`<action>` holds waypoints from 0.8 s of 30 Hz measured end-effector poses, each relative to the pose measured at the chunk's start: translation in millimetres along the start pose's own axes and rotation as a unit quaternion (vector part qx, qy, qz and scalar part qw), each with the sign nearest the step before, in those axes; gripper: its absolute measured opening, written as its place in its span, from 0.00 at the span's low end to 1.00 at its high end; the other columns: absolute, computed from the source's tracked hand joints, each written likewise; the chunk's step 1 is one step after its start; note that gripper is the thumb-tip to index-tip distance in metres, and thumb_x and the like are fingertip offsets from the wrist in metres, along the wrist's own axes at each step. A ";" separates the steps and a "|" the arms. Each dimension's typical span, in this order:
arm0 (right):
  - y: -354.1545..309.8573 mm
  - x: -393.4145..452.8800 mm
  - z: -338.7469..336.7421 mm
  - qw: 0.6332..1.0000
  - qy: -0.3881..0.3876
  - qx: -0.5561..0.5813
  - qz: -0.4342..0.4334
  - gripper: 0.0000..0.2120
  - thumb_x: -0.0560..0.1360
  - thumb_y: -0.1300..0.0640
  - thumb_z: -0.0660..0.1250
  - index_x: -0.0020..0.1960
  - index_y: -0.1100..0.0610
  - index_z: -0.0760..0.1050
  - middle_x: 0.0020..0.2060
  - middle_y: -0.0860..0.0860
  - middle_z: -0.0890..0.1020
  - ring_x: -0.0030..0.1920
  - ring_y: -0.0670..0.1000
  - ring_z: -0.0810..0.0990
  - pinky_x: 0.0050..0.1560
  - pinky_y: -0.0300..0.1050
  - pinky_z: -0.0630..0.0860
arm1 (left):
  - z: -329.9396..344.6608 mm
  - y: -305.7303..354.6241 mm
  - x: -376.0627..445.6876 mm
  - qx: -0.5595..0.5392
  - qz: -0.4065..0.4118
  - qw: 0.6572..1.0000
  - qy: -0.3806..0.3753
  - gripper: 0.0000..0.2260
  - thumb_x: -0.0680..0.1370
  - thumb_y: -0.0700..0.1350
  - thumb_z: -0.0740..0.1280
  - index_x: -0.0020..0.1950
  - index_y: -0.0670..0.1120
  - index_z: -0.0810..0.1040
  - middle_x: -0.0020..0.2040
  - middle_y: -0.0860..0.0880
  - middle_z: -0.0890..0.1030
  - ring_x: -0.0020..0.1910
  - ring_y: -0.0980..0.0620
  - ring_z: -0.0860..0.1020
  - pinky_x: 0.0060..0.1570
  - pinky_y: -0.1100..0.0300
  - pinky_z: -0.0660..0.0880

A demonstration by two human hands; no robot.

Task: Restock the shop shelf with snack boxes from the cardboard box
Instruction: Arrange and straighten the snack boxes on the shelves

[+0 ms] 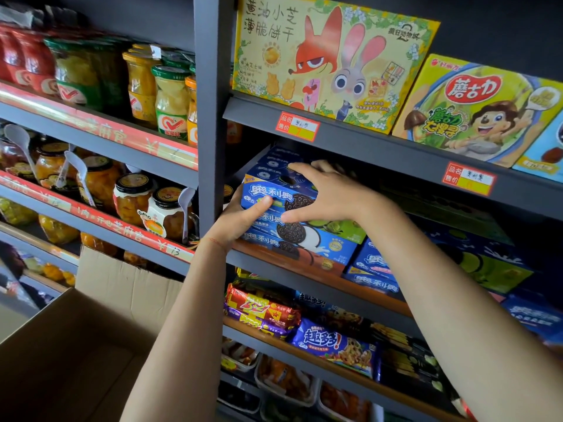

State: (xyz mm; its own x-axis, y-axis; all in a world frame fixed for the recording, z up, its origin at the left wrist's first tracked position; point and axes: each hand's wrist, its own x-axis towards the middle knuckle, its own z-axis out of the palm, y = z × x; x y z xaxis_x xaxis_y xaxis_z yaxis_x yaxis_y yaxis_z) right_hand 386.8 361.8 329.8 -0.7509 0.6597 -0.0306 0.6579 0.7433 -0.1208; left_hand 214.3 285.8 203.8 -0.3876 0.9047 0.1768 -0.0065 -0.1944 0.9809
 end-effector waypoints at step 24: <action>3.6 -2.1 -3.4 1.000 -0.022 -0.014 0.001 0.52 0.62 0.25 0.69 0.78 0.33 0.46 0.80 0.50 0.47 0.80 0.55 0.49 0.77 0.60 0.50 | 0.5 6.6 -5.5 0.010 0.006 1.000 -0.018 0.24 0.69 0.56 0.73 0.62 0.55 0.71 0.52 0.58 0.85 0.51 0.58 0.84 0.46 0.66 0.78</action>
State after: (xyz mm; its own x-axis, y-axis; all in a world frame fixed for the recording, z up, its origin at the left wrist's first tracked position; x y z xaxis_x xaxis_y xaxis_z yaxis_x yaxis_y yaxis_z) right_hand 390.9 363.5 332.8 -0.7507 0.6565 -0.0743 0.6607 0.7449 -0.0929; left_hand 216.8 279.7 209.3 -0.3544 0.9155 0.1906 0.0161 -0.1978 0.9801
